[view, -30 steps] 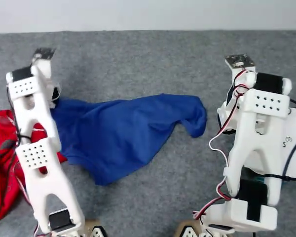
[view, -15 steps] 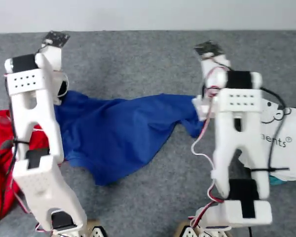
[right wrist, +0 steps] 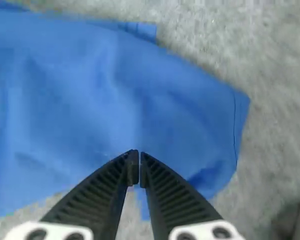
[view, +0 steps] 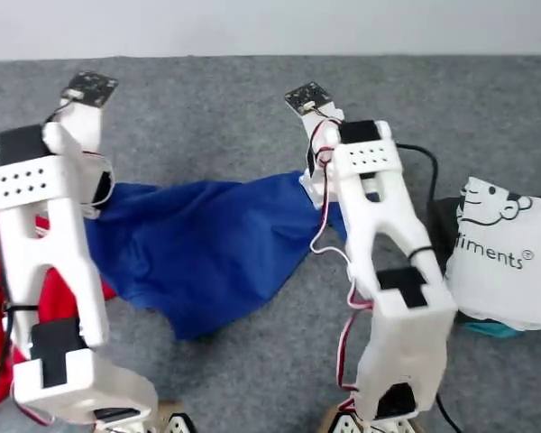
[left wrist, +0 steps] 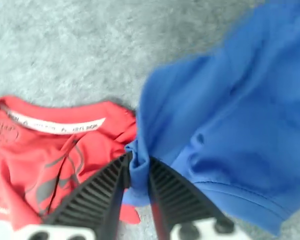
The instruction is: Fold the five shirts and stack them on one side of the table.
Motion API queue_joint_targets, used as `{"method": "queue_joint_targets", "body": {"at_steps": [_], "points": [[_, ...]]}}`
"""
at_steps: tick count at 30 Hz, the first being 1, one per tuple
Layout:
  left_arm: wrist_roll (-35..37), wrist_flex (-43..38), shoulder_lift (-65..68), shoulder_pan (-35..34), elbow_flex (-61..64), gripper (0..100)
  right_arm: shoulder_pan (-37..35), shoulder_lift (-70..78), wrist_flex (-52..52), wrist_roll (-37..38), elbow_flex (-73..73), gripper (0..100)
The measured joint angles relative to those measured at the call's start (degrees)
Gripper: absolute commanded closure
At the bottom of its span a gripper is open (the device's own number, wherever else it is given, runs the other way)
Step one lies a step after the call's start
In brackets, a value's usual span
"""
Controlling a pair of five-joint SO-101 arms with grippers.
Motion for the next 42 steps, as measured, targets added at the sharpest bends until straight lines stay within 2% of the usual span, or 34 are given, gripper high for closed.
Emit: {"method": "queue_joint_targets", "body": {"at_steps": [4, 13, 18, 23, 26, 29, 34, 42], "points": [[0.62, 0.0, 0.0, -2.9, 0.0, 99, 0.09, 8.62, 2.99, 0.0, -3.43, 98.9], [0.62, 0.0, 0.0, -5.54, 0.0, 99, 0.0, 11.34, 23.03, 0.35, -6.07, 98.9], [0.62, 0.0, -0.79, -5.54, 0.0, 99, -0.62, 8.44, 23.21, 2.02, 0.79, 98.9], [0.62, 0.18, -4.66, -5.45, 0.0, 99, -2.73, -1.76, 23.38, 4.92, 15.56, 98.9], [0.62, 0.18, -6.33, -5.45, 0.0, 99, -2.81, -8.44, 23.38, 5.98, 17.58, 98.9], [0.62, 0.26, -6.68, -5.45, 0.0, 99, -3.25, -14.07, 23.38, 6.42, 14.77, 98.9], [0.62, 0.26, -6.68, -5.45, 0.0, 99, -3.16, -15.47, 21.89, 6.42, 1.76, 98.9], [0.62, 0.26, -6.68, -5.45, 0.97, 99, -4.31, 0.0, 10.55, 4.75, -15.82, 95.8]]}}
